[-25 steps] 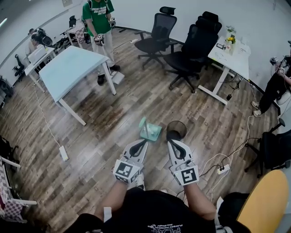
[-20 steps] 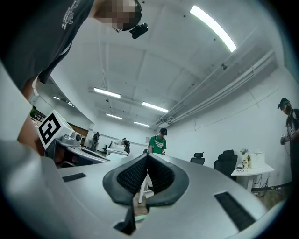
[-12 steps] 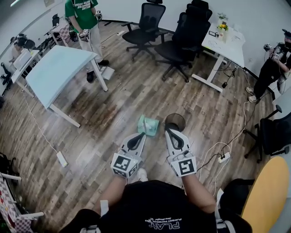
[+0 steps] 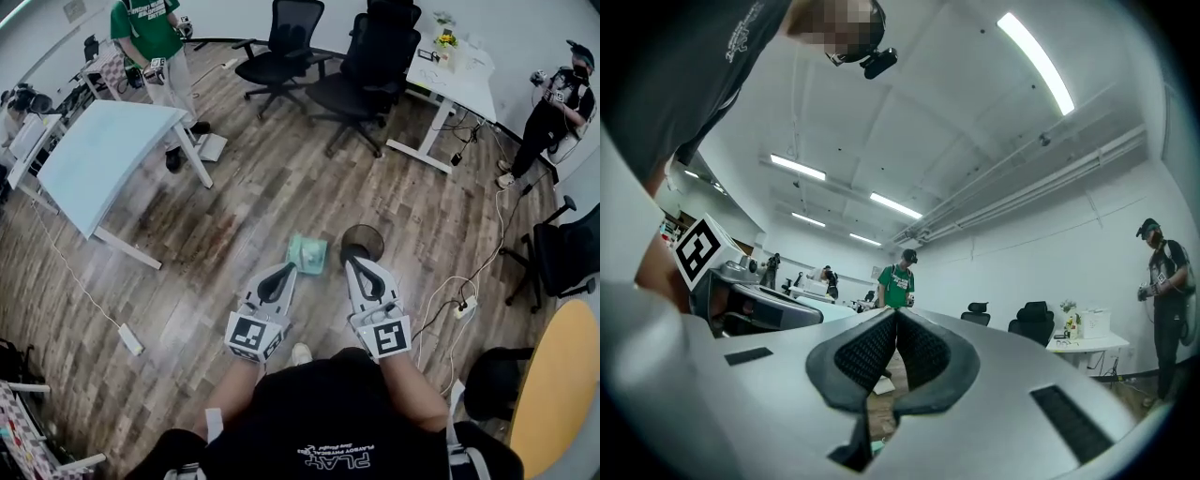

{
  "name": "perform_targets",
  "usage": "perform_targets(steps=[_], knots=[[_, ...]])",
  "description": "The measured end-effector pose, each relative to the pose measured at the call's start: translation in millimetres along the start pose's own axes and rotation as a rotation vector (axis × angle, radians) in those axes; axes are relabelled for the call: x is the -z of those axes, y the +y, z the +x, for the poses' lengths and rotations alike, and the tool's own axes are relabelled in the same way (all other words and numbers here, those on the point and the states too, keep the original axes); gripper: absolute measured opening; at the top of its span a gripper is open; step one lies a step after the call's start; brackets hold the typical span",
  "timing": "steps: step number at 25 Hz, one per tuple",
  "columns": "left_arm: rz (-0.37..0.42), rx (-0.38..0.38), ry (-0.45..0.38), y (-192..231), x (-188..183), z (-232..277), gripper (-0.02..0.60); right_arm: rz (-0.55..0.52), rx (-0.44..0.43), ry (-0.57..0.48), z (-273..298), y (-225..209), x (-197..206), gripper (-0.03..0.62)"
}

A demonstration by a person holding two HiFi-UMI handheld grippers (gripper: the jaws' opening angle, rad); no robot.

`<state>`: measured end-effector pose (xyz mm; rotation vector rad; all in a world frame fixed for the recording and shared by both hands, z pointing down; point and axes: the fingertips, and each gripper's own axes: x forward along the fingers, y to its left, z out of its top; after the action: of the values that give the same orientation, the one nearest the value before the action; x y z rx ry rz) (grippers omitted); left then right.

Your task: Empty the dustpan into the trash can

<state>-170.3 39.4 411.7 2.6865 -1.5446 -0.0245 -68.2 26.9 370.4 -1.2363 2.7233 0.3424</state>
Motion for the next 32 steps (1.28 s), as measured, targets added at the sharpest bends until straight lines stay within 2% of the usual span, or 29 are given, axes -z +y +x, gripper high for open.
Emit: perform_targets(steps=[10,32], knots=[[-0.001,0.003,0.012,25.3,3.3,27.0,0.025,0.019,0.026,0.011,27.5,-14.8,10.5,0.023],[-0.008,-0.065,0.164,57.5,53.4,162.9,0.025,0.072,-0.07,0.029,100.2,-119.9,78.7,0.023]])
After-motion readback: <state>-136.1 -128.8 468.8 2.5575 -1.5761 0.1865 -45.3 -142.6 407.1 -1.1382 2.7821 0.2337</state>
